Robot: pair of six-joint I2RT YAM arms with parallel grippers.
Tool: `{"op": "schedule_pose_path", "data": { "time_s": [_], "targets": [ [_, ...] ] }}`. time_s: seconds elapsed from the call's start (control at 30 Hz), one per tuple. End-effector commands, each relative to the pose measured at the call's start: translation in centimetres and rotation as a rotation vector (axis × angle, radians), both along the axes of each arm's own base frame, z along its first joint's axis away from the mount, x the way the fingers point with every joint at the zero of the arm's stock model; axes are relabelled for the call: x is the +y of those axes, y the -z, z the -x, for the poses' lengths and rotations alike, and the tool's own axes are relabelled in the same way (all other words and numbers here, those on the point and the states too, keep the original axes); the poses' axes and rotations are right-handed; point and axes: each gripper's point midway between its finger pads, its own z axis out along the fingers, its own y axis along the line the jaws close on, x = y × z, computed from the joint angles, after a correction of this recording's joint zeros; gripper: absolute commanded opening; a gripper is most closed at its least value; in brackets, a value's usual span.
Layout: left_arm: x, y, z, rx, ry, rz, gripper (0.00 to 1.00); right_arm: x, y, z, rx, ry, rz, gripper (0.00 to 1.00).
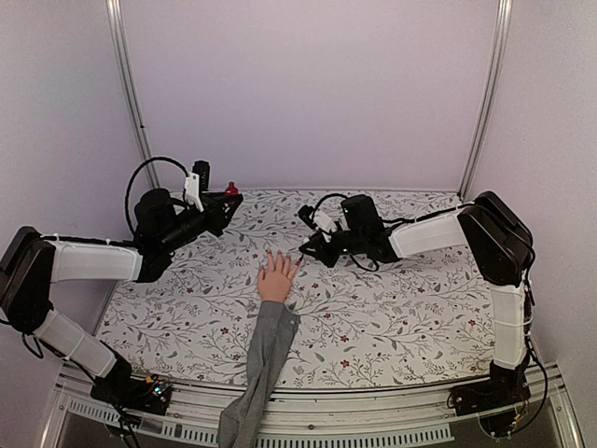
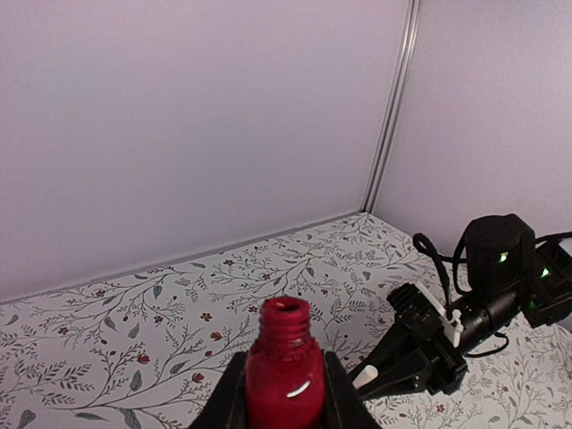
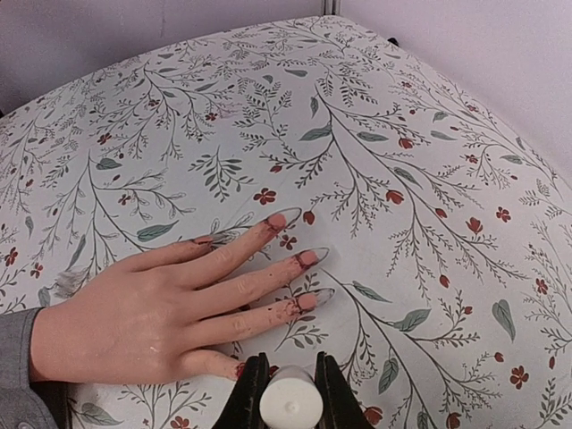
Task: Paint the nails
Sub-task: Paint the nail polish on the nail.
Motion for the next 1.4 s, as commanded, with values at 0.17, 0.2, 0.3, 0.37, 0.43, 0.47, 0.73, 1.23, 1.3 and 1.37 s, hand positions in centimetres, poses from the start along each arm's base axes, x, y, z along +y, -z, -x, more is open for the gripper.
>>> {"op": "schedule_pose_path", "data": {
  "time_s": [0.17,0.2,0.3,0.37,0.43,0.47,0.73,1.23,1.3,1.37],
  "targets": [
    [0.6,-0.7,-0.3,-0.037,-0.018,0.007,0.0,-0.4,-2.6,-0.9,-0.065,0.041,-0.007,0.0],
    [0.6,-0.7,-0.3,-0.038,-0.018,0.007,0.0,-0.5,-3.2,-0.8,-0.073,0.041,-0.014,0.0],
    [0.6,-0.6,-0.3,-0.035,-0.017,0.007,0.0,-0.6,-4.5,-0.5,-0.09,0.035,-0.032,0.0],
    [0.6,-0.7,-0.3,-0.037,-0.018,0.008,0.0,-0.6,-5.7,0.0,-0.105,0.017,-0.054,0.0],
    [0.6,-0.8,-0.3,-0.038,-0.017,0.008,0.0,-0.5,-6.5,0.6,-0.114,-0.008,-0.076,0.0],
    [0.6,-0.7,-0.3,-0.036,-0.015,0.008,0.0,-0.4,-6.7,1.0,-0.112,-0.028,-0.087,0.0],
    [0.6,-0.9,-0.2,-0.041,-0.016,0.008,0.0,0.6,-5.0,2.9,-0.06,-0.157,-0.087,0.0],
    [0.5,-0.8,-0.3,-0.04,-0.011,0.007,0.0,1.2,-1.9,2.0,0.0,-0.142,-0.045,0.0],
    [0.5,-0.8,-0.3,-0.042,-0.01,0.009,0.0,1.1,-1.9,1.9,0.0,-0.14,-0.045,0.0],
    [0.5,-0.8,-0.3,-0.042,-0.011,0.009,0.0,1.2,-1.8,1.8,0.001,-0.138,-0.044,0.0]
  ]
}}
